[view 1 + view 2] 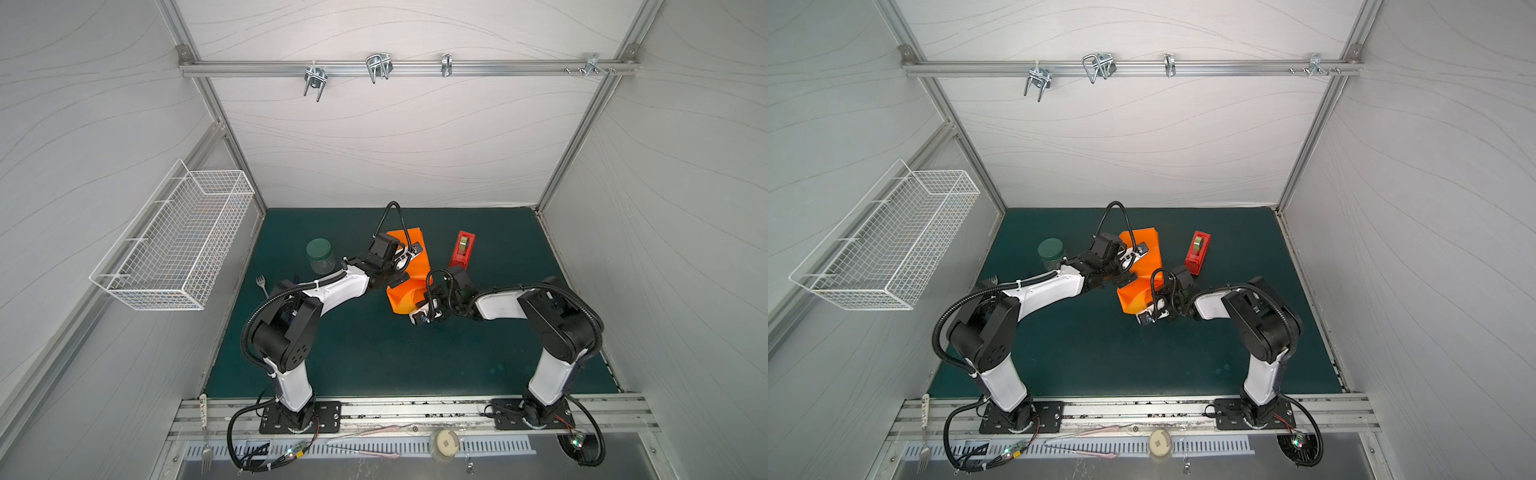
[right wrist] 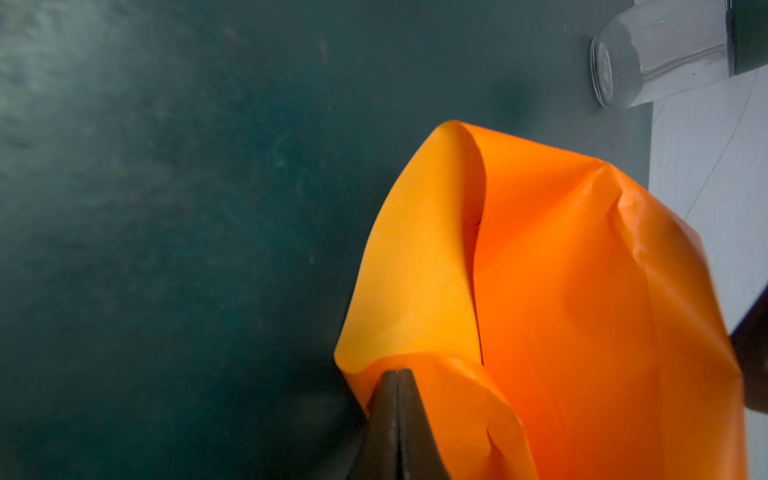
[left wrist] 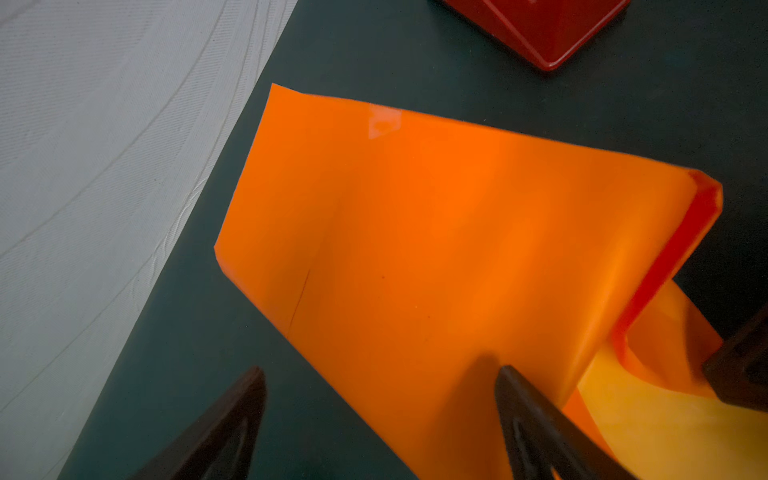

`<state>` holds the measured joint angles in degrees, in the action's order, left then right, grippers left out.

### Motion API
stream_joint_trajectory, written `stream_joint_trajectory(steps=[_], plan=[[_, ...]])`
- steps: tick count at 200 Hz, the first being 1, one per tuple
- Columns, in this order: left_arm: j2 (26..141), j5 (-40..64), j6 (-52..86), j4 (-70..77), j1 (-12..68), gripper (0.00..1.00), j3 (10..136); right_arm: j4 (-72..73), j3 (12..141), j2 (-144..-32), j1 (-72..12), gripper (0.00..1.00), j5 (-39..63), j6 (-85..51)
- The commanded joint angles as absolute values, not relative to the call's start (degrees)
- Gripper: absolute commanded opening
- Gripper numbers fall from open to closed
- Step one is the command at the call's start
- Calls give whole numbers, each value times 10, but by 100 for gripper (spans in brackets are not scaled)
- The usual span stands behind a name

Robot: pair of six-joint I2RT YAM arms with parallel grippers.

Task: Wrap a gift box in wrapping paper
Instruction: Fold the wrapping paper for the gift box.

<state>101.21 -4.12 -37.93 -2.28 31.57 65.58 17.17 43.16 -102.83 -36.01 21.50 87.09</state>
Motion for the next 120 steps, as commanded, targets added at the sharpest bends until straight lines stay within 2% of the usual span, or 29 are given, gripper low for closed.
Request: stream_joint_trajectory(steps=[1, 63, 120], plan=[[1039, -59, -396, -36, 316, 89, 657, 62, 410, -1026, -375, 0, 241, 847], [1042, -58, -395, -31, 316, 89, 657, 48, 431, -1002, -369, 0, 256, 774], [1047, -55, -391, -31, 316, 89, 661, -34, 478, -935, -310, 0, 363, 655]])
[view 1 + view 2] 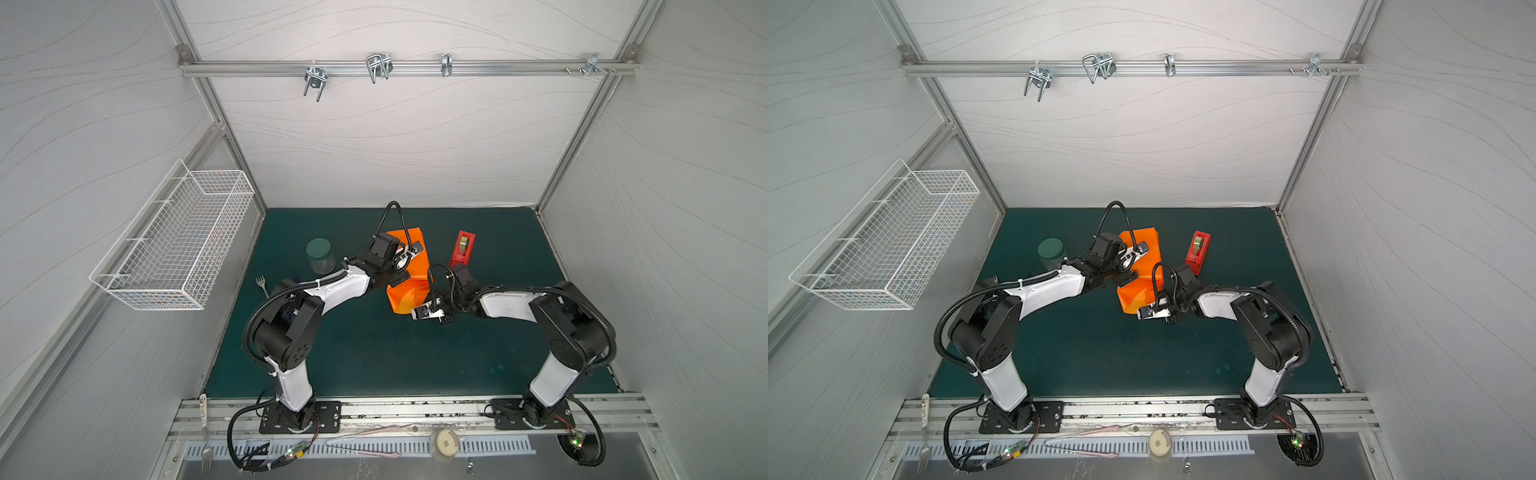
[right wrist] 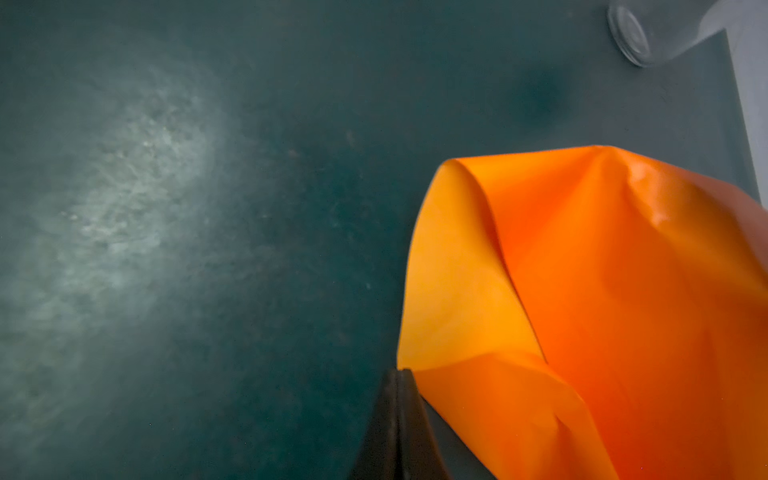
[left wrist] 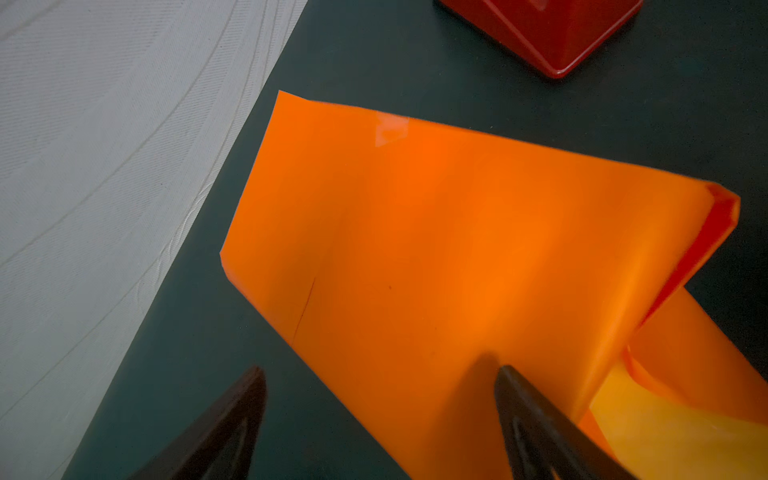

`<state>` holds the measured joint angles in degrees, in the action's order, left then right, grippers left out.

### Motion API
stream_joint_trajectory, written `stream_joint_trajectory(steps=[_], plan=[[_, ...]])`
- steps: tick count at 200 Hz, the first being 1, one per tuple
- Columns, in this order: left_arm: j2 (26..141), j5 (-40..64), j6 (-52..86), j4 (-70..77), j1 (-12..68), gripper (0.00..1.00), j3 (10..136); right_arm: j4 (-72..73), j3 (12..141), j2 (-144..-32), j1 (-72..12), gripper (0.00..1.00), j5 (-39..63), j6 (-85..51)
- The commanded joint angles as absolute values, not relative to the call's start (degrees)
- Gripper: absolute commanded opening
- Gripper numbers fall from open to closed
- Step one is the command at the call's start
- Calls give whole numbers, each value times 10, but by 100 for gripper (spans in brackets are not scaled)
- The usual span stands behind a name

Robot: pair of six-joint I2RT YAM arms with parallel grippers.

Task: Wrap a gift box in wrapping paper
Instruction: Fold the wrapping paper for the gift box.

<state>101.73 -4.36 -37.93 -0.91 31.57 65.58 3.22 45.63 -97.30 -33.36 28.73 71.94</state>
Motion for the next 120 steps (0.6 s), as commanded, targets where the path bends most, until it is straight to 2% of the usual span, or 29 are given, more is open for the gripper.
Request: stream_joint_trajectory(steps=[1, 39, 74, 120], plan=[[1047, -55, -390, -31, 316, 89, 661, -35, 478, -935, -309, 0, 363, 655], [1047, -51, -387, -32, 316, 89, 663, -9, 460, -943, -285, 0, 329, 679], [1051, -49, -385, -33, 316, 89, 667, 70, 446, -972, -311, 0, 241, 673], [1056, -47, -384, -34, 316, 89, 670, 120, 457, -1017, -331, 0, 184, 664]])
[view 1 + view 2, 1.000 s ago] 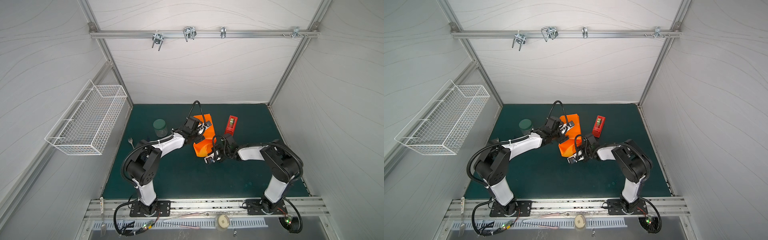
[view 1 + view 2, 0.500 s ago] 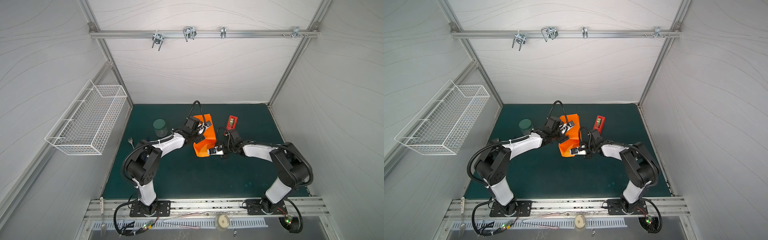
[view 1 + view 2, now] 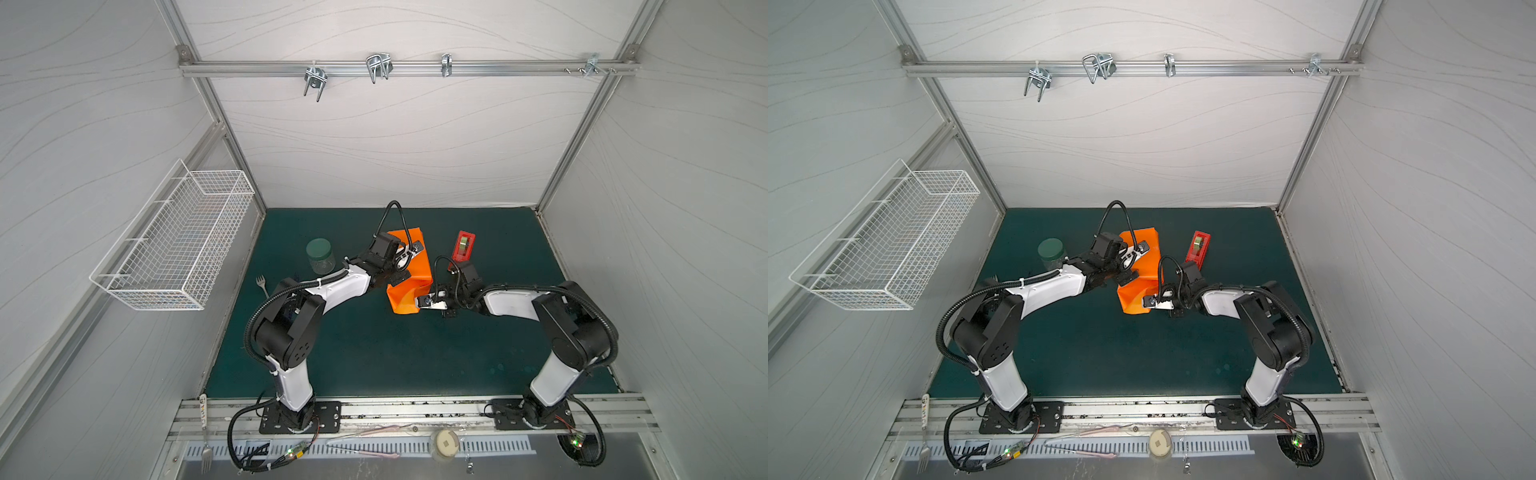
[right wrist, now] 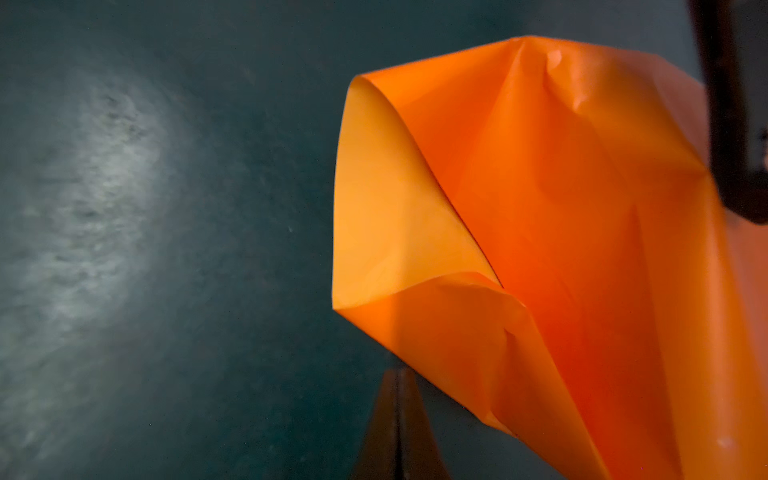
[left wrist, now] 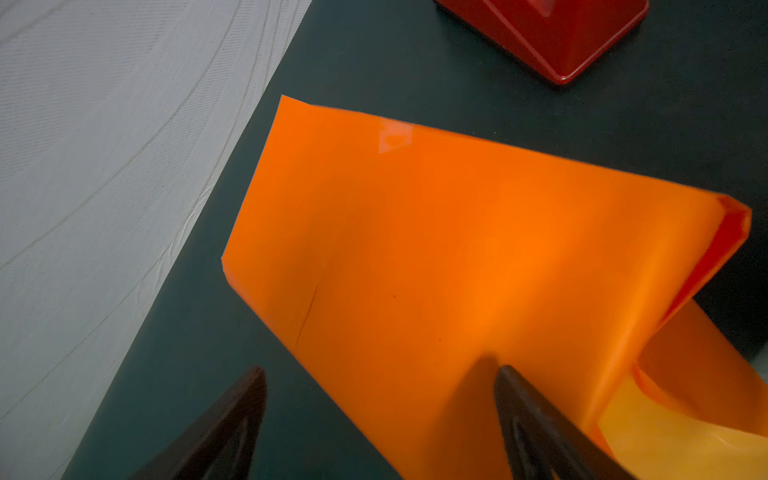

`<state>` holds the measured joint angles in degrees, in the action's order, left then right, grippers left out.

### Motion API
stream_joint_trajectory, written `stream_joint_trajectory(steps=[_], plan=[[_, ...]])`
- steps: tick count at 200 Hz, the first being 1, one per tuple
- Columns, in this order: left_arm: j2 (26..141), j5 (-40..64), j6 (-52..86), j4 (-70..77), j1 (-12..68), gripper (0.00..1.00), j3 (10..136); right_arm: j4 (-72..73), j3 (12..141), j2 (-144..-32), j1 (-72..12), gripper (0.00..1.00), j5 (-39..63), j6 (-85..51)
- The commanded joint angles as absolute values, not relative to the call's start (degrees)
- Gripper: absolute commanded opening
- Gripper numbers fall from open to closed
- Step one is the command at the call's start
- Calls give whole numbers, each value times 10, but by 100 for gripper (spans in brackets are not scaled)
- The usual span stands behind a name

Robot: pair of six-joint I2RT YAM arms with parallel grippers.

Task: Wrap a gift box in wrapping paper
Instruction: Fold the wrapping paper for the gift box.

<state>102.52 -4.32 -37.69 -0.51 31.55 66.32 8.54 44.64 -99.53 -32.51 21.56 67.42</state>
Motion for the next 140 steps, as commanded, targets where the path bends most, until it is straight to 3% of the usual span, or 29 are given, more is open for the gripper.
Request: stream_joint_trajectory(steps=[1, 140], plan=[[1056, -47, -383, -34, 316, 88, 670, 120, 458, -1018, -331, 0, 183, 664], [1058, -40, -387, -34, 317, 88, 669, 188, 477, -1069, -343, 0, 110, 606]])
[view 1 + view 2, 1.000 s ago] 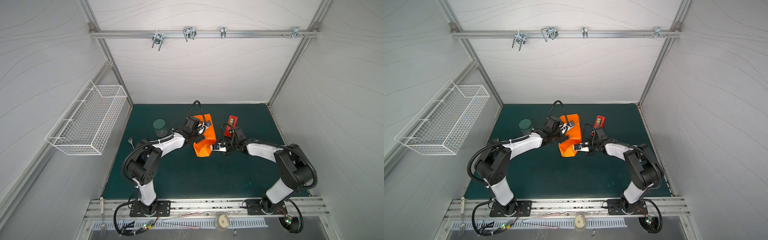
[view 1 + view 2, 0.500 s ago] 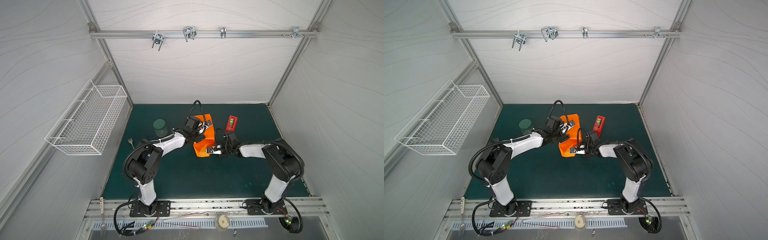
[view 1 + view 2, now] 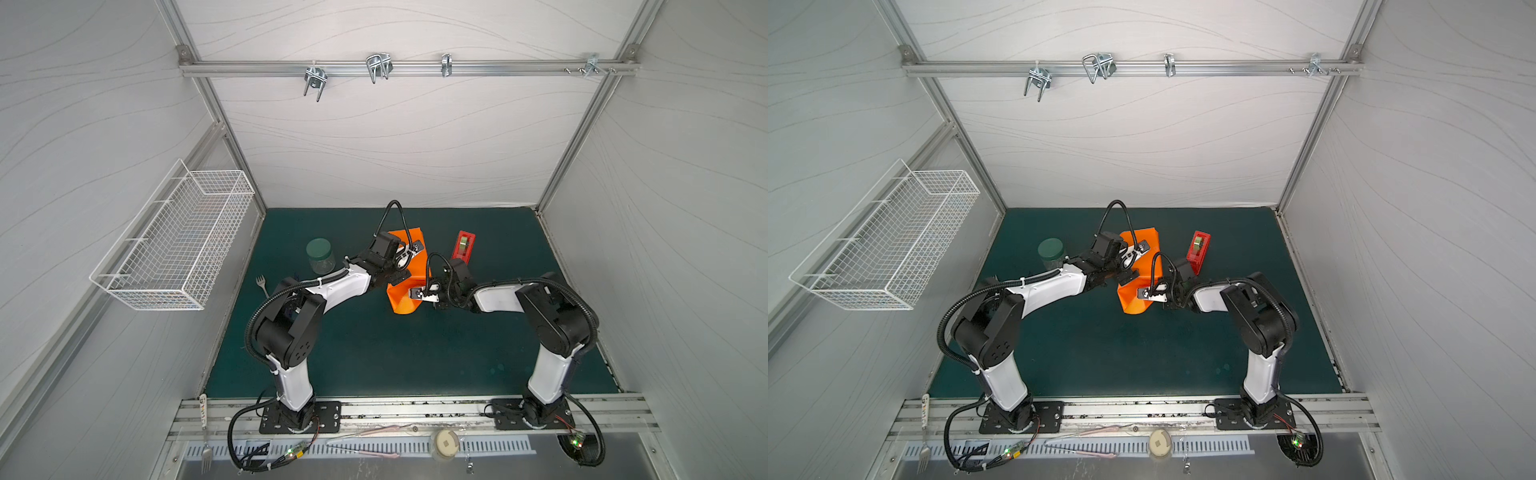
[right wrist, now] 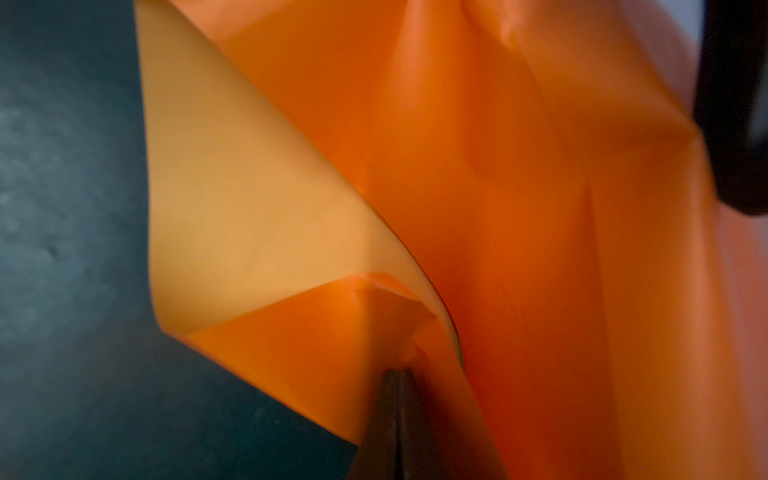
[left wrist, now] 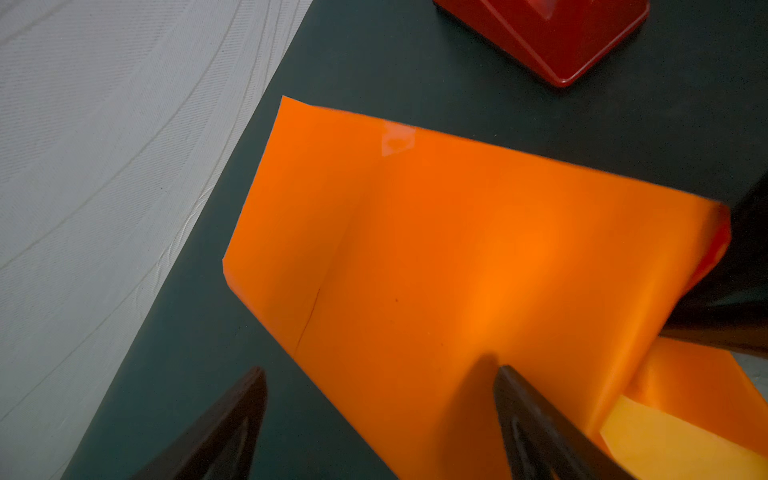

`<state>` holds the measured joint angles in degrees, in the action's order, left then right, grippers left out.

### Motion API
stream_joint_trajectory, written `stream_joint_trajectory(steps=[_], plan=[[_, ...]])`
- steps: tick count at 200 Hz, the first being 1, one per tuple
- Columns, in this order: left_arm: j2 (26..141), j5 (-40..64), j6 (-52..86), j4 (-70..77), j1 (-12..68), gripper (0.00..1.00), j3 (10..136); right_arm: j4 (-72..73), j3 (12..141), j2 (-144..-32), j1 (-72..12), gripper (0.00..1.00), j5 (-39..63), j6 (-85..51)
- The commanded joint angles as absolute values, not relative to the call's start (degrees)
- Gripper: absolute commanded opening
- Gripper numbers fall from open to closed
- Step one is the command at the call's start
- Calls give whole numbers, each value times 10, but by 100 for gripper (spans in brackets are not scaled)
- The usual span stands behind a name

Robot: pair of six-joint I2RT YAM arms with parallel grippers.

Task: Wrap a gift box in wrapping paper
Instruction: Fold the wrapping paper for the gift box.

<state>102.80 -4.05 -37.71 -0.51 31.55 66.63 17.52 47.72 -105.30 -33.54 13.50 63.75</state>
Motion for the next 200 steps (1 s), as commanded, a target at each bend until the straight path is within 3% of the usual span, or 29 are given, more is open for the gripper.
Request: stream_joint_trajectory(steps=[1, 91, 200], plan=[[1058, -40, -387, -34, 317, 88, 669, 190, 477, -1069, -343, 0, 109, 604], [1056, -40, -384, -32, 318, 88, 666, 251, 450, -1091, -366, 0, 57, 626], [1060, -42, -385, -27, 319, 87, 664, 146, 433, -1013, -379, 0, 166, 666]])
